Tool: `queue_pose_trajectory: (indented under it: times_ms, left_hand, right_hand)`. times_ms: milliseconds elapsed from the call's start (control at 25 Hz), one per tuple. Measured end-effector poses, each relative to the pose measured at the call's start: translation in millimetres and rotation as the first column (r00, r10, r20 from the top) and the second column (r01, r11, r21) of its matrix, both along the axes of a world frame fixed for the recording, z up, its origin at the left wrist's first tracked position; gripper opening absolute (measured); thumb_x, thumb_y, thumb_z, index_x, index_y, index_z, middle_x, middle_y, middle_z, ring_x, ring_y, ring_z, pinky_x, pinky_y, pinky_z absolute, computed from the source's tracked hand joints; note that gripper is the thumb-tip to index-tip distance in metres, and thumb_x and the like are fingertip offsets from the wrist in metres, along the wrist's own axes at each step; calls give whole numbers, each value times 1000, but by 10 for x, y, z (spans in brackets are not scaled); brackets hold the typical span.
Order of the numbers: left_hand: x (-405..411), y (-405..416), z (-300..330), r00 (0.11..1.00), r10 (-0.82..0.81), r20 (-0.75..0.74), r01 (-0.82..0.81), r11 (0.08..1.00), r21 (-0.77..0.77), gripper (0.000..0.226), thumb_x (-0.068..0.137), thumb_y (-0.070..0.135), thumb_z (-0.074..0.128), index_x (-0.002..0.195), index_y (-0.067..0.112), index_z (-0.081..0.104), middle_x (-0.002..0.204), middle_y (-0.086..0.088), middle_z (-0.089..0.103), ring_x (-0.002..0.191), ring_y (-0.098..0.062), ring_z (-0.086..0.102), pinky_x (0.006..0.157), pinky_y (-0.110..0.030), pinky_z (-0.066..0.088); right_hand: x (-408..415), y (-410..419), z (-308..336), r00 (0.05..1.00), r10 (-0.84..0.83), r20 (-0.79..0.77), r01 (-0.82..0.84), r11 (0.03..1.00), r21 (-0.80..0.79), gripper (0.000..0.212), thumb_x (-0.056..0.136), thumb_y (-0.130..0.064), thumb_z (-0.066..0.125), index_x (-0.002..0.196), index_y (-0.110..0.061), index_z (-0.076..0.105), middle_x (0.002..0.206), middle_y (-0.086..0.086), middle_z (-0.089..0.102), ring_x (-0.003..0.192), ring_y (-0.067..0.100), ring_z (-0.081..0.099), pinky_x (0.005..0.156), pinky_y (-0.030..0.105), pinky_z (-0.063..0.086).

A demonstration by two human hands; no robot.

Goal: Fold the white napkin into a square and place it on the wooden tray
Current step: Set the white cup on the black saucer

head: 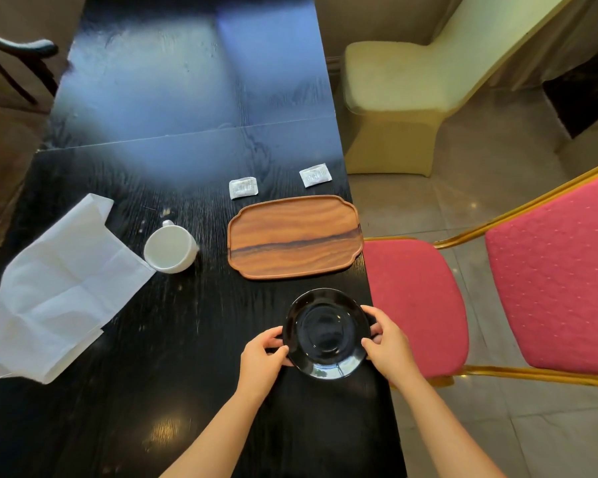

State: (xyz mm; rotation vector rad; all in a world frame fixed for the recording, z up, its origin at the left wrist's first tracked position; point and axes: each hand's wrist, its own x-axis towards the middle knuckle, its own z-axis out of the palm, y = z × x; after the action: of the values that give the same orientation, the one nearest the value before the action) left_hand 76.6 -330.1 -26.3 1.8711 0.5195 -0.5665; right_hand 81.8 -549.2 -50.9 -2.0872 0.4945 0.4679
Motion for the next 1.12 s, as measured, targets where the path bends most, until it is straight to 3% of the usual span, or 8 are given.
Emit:
queue_pose_trajectory:
  times_ms: [240,440,560,640,760,880,1000,1120]
  left_hand:
    - [-50,-13,-40,1000,-16,15,15,999,31,35,86,-1,59,114,20,61,88,1,67,62,-8,69,56,-14,51]
    - [-50,-3,-52,997,-67,30,66,997,44,39,87,-1,57,118,22,59,81,9,66,63,0,67,58,-11,51]
    - [-40,44,-78,993,-119,17,118,990,80,41,87,3,58,125,19,56,81,6,67,67,-1,67,63,-12,51]
    - [-29,113,-71,983,-185,10,182,974,134,46,88,9,58,132,18,50,86,8,67,73,-4,67,71,-14,49]
    - [-44,311,30,948,-316,37,294,913,283,46,91,21,54,136,25,43,94,14,62,78,-4,61,76,-19,49]
    - [-74,706,173,920,-373,119,281,841,462,45,91,26,53,135,25,44,109,12,57,93,-3,56,82,-20,47]
    - [36,1199,262,905,-362,221,180,799,574,52,89,29,57,138,23,40,130,7,48,112,-7,51,91,-24,46]
    - [350,1692,338,909,-362,207,133,722,679,62,88,32,58,143,24,32,146,2,34,125,-15,46,98,-34,45]
  right_hand:
    - [-70,-16,-15,1000,10,17,-10,1000,-4,58,76,5,57,125,-26,52,83,5,56,57,10,47,62,19,43]
    - [-79,-4,11,999,29,12,-29,1000,0,58,78,4,55,127,-28,49,88,4,58,62,12,51,66,28,52]
    - [-73,3,62,997,78,-5,-78,996,-33,57,80,0,58,130,-26,47,88,2,56,64,9,51,61,15,40]
    - [-75,9,124,996,84,12,-82,992,-100,55,80,-8,64,130,-23,48,93,3,56,71,13,54,66,18,39]
    - [-40,87,257,982,39,185,21,949,-315,44,77,-15,71,119,-14,58,100,8,57,97,27,51,77,30,39]
    - [117,466,400,928,188,322,-35,904,-426,41,75,-14,72,114,-11,62,103,11,57,103,29,47,79,38,44]
    - [376,1059,467,852,400,337,-232,866,-442,46,78,-19,69,122,-13,57,112,7,56,109,26,49,79,39,52]
    - [663,1703,498,779,530,335,-368,820,-439,48,82,-21,64,128,-15,51,119,8,52,111,26,50,76,38,53]
